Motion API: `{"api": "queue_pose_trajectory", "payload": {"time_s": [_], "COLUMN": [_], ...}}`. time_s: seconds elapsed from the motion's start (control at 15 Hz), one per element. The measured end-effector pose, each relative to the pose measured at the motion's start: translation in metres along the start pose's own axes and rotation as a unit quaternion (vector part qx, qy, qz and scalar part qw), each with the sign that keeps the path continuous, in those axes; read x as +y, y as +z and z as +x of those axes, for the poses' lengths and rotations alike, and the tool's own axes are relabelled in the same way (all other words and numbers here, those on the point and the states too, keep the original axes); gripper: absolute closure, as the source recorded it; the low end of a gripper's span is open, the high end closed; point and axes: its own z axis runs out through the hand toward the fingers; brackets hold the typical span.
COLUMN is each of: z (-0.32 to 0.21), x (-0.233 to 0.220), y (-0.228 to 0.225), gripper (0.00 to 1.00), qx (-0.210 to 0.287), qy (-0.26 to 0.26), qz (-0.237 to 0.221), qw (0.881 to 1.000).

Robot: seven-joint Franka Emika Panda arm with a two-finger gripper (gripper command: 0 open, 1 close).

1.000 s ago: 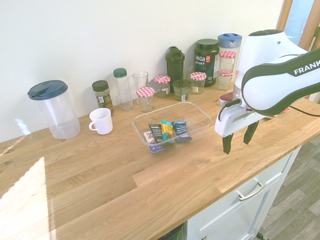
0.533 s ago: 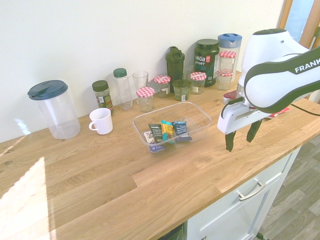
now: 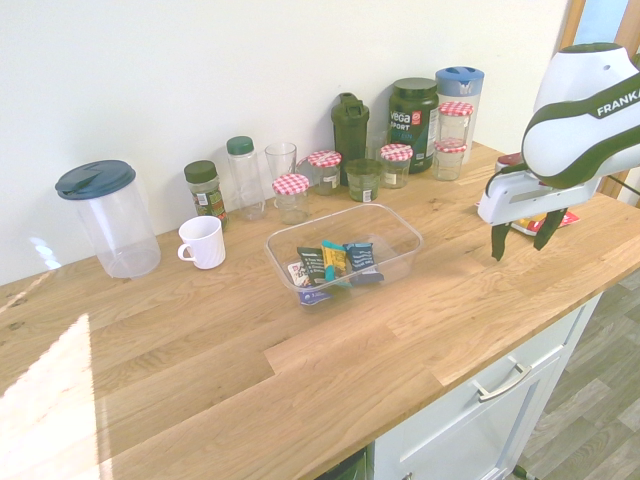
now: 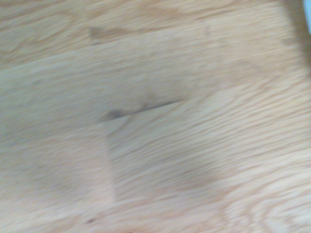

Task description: Put the chip bag into the container

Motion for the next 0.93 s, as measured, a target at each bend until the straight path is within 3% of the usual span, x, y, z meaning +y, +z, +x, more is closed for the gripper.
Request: {"api": "queue_pose_trajectory", "payload": {"time_s": [0.33, 0.67, 0.73, 0.93], "z": [0.046, 0.067, 0.071, 0.077], "x": [0.015, 0.005, 0.003, -0.003], "y": [-0.014, 0.024, 0.031, 0.044], "gripper": [0.0, 0.0, 1.0, 1.0], "qx": [0.034, 0.044, 0.043, 0.045], "qy": [0.021, 0.031, 0.031, 0.031], "qz": [-0.007, -0.036, -0.039, -0.045], "qw": [0.999, 0.998, 0.998, 0.998]}}
